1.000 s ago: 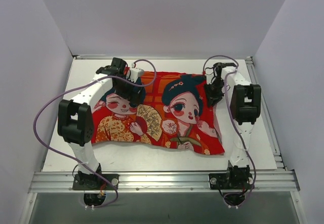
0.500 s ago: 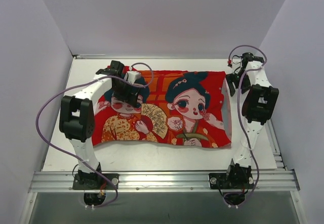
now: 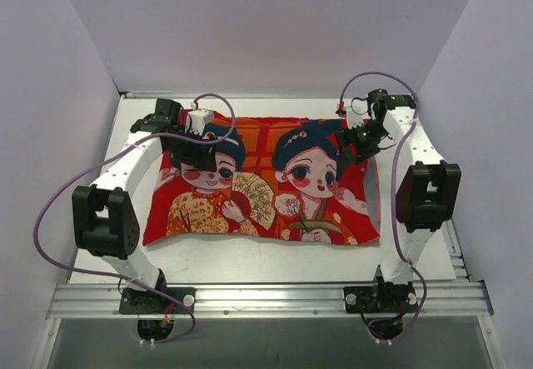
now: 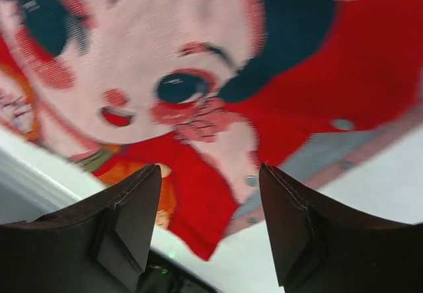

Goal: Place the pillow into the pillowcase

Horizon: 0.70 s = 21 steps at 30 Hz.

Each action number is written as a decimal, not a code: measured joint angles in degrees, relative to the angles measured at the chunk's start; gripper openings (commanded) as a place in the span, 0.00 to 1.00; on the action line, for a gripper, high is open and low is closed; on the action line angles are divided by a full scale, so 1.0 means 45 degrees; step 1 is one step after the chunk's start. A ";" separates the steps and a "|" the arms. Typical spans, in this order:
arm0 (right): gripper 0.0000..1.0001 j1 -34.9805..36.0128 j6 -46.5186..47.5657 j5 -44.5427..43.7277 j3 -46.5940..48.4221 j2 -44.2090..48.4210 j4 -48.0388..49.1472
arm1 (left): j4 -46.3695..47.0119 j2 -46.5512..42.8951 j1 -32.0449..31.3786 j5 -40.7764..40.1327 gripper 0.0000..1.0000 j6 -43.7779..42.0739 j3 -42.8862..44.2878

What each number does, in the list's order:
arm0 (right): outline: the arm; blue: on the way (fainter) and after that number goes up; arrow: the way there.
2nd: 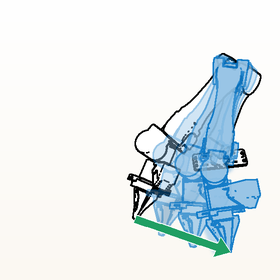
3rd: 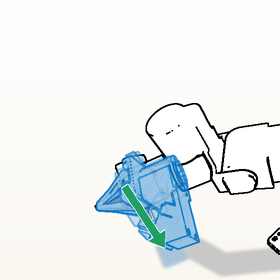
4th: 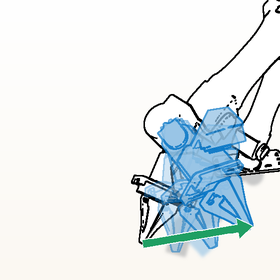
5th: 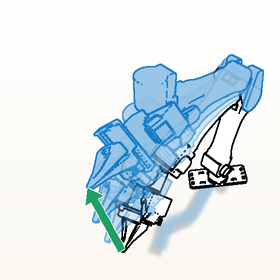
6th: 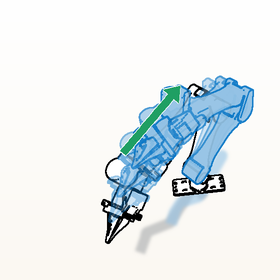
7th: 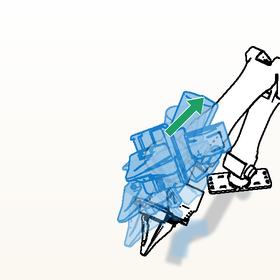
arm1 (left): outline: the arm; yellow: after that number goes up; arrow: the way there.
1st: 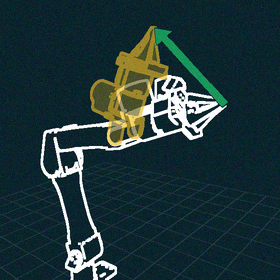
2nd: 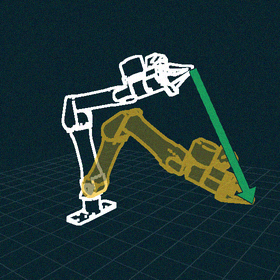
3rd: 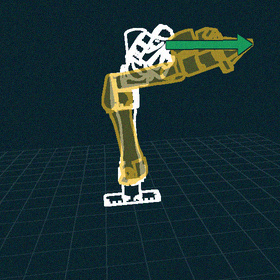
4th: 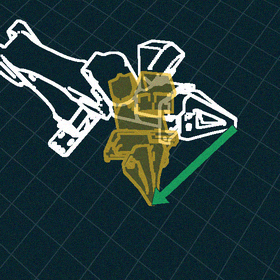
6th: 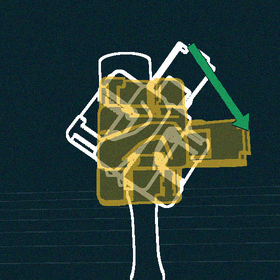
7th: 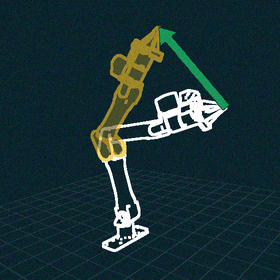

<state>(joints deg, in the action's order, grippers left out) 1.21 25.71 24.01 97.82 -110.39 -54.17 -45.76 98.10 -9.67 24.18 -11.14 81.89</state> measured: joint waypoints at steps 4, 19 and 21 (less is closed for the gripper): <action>0.60 0.0583 -0.0024 0.1486 -0.1243 0.0515 -0.0495 | 0.0039 -0.1044 0.0219 -0.0185 0.98 -0.0058 -0.1457; 0.53 -0.0607 -0.2040 0.0675 0.0787 -0.4376 -0.0486 | 0.0316 0.2021 -0.0136 -0.0753 0.97 0.0262 -0.0583; 0.54 -0.0996 -0.1792 0.0049 0.1472 -0.4546 -0.0078 | 0.0607 0.2822 -0.0189 -0.0743 0.98 0.0393 0.0491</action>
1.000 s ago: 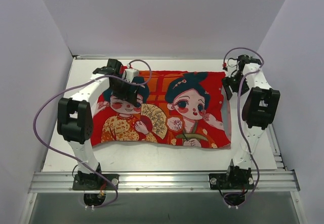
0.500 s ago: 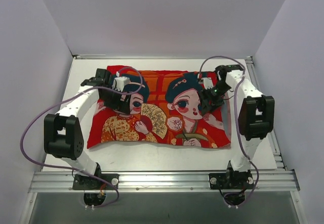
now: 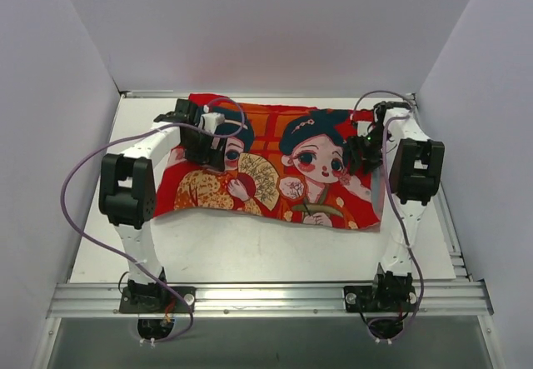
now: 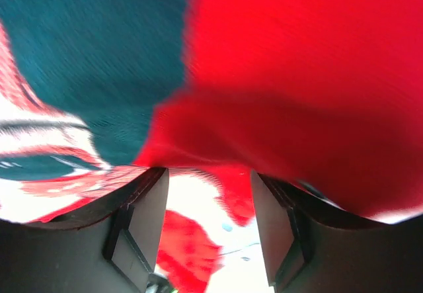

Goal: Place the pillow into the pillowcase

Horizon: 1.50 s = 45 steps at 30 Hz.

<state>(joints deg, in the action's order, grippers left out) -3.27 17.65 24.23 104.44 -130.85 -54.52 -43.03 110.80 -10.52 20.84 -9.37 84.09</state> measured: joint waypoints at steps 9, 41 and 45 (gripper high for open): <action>0.67 -0.1229 0.0500 -0.1326 0.0986 0.0185 0.1122 | 0.1234 0.0413 0.0495 0.0515 0.97 0.0986 0.1569; 0.61 0.2837 -0.1073 -0.0806 -0.7388 0.5085 0.3696 | -0.0063 -0.1977 0.4430 -0.0287 0.97 -0.0330 -0.3075; 0.64 0.2288 -0.1044 -0.1462 -0.7048 0.5260 0.4080 | -0.0024 -0.1933 0.4279 -0.0005 0.98 -0.0311 -0.3075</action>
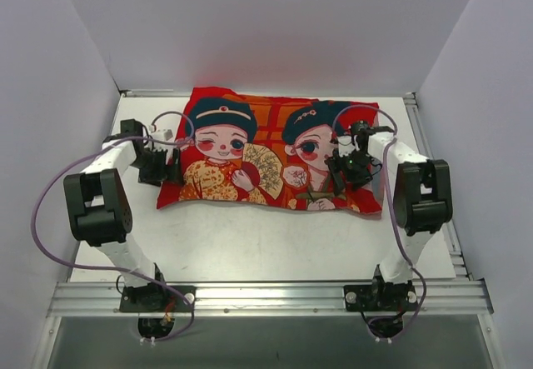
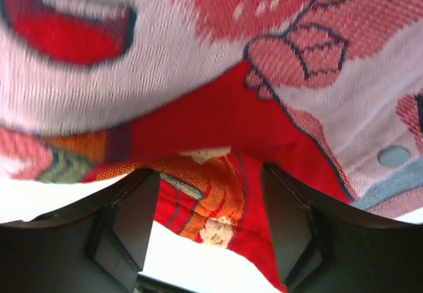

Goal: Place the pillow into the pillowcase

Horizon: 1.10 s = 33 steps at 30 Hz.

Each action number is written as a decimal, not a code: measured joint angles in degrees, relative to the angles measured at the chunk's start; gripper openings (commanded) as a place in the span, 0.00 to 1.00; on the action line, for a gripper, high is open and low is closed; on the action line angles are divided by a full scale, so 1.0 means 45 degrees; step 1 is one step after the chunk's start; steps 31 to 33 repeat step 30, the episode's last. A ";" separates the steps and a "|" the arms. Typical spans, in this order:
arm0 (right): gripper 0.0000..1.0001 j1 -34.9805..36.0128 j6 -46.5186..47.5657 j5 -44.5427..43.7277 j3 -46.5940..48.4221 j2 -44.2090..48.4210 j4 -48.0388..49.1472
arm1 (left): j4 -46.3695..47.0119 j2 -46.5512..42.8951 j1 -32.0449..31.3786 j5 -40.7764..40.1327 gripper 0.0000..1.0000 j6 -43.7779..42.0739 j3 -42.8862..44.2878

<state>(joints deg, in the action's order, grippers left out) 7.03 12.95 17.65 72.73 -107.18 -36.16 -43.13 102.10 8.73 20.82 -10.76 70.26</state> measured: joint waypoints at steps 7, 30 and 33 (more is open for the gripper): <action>0.82 -0.0947 0.0690 -0.0364 -0.1841 0.2778 -0.0631 | -0.0165 -0.2657 0.0257 -0.0141 0.97 -0.0427 -0.0121; 1.00 -0.3050 -0.0690 0.2458 -0.3900 0.7757 -0.2560 | -0.1564 -0.6790 -0.2657 -0.0971 0.98 -0.1035 -0.1826; 1.00 -0.3050 -0.0690 0.2458 -0.3900 0.7757 -0.2560 | -0.1564 -0.6790 -0.2657 -0.0971 0.98 -0.1035 -0.1826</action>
